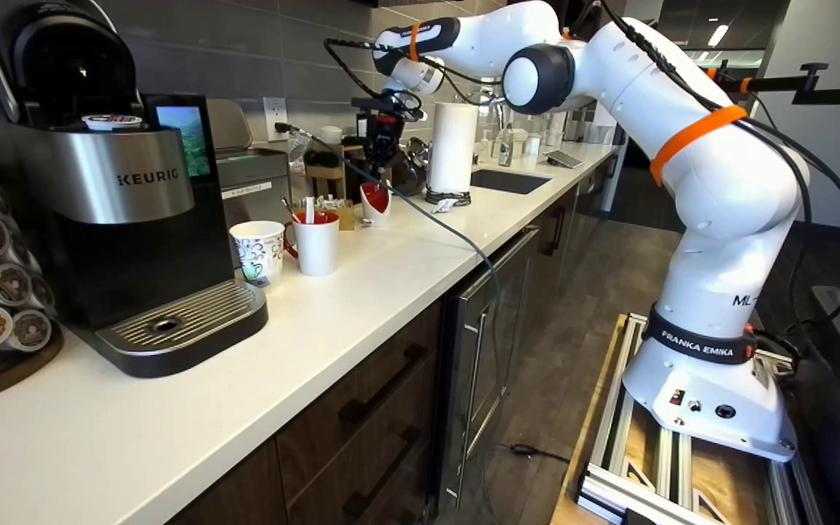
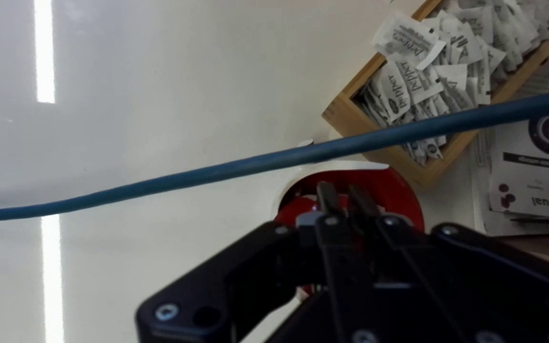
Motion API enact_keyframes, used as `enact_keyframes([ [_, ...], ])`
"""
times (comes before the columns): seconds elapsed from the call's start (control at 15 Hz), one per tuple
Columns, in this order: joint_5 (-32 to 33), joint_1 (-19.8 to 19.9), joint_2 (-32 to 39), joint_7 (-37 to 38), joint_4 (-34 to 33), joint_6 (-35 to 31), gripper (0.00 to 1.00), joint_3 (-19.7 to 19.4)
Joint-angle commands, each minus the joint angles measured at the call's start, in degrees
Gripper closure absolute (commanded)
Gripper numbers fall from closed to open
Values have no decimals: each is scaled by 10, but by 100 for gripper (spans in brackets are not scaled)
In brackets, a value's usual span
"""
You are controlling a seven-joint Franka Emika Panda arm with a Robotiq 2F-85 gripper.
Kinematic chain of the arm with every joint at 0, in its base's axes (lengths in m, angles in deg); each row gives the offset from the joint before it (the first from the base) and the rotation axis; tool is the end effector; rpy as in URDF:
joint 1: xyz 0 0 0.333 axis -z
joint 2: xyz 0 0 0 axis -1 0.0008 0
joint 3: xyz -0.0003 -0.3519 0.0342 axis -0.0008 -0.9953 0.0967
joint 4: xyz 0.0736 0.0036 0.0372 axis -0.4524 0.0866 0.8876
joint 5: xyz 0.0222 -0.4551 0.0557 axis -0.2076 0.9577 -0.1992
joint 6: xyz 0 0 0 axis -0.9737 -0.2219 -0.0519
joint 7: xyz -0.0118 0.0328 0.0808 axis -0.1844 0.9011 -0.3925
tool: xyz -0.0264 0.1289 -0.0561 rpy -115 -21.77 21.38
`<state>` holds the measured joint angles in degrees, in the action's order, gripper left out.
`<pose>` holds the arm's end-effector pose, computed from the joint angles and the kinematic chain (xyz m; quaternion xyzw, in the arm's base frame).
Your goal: Move the cup and mug to the left and put the broken piece inside the broken mug
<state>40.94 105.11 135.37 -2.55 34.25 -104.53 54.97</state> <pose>0.8304 -0.2357 0.3660 -0.6939 0.6961 0.1124 0.1463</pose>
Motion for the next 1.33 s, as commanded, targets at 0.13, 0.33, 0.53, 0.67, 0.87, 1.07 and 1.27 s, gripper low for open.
enact_keyframes([
  [0.13,6,-8,17,25,-10,-7,97,-6],
  [0.33,12,-11,20,35,-11,2,97,-7],
  [0.53,17,-14,23,36,-11,1,97,-7],
  [0.67,19,-15,24,35,-12,-2,97,-6],
  [0.87,20,-17,26,28,-13,-6,88,-5],
  [1.07,21,-20,26,27,-15,-10,58,-5],
  [1.27,21,-23,25,25,-16,-13,37,-5],
])
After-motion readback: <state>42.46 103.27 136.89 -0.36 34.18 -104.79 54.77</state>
